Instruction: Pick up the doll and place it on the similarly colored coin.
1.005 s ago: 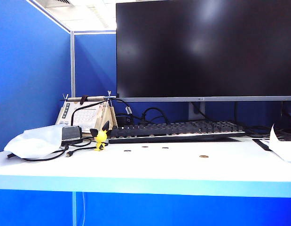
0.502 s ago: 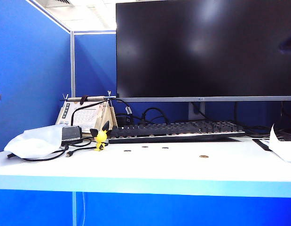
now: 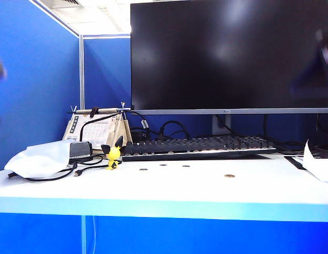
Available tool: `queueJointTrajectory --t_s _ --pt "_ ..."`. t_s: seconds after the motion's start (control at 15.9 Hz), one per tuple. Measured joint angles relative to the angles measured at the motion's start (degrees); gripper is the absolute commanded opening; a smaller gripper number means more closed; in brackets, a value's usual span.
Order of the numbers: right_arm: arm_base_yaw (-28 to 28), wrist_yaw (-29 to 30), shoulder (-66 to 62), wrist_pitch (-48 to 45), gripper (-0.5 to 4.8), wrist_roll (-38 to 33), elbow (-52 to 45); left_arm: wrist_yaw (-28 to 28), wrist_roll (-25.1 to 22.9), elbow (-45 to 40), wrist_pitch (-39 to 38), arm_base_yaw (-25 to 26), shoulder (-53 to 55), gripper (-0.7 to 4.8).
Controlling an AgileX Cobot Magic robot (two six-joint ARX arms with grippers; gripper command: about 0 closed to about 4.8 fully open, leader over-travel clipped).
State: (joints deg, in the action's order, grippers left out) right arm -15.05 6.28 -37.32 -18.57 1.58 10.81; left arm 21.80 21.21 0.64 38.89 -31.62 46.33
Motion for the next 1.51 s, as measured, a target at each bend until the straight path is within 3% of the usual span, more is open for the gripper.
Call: queueJointTrajectory --t_s 0.25,1.0,1.19,1.51 --pt "0.0 1.1 -4.7 -3.0 4.77 0.0 2.4 -1.2 -0.3 0.0 6.3 0.0 -0.3 -0.01" --pt "0.0 4.0 -6.5 2.8 4.77 -4.6 3.0 -3.1 0.3 1.2 0.8 0.0 -0.3 -0.01" --pt "0.2 4.0 -6.5 4.1 4.77 -4.6 3.0 -12.7 -0.9 6.4 -2.5 0.0 -0.3 0.58" --pt "0.2 4.0 -6.5 4.1 4.77 -4.6 3.0 -15.5 -0.9 6.8 1.2 0.0 -0.3 0.58"
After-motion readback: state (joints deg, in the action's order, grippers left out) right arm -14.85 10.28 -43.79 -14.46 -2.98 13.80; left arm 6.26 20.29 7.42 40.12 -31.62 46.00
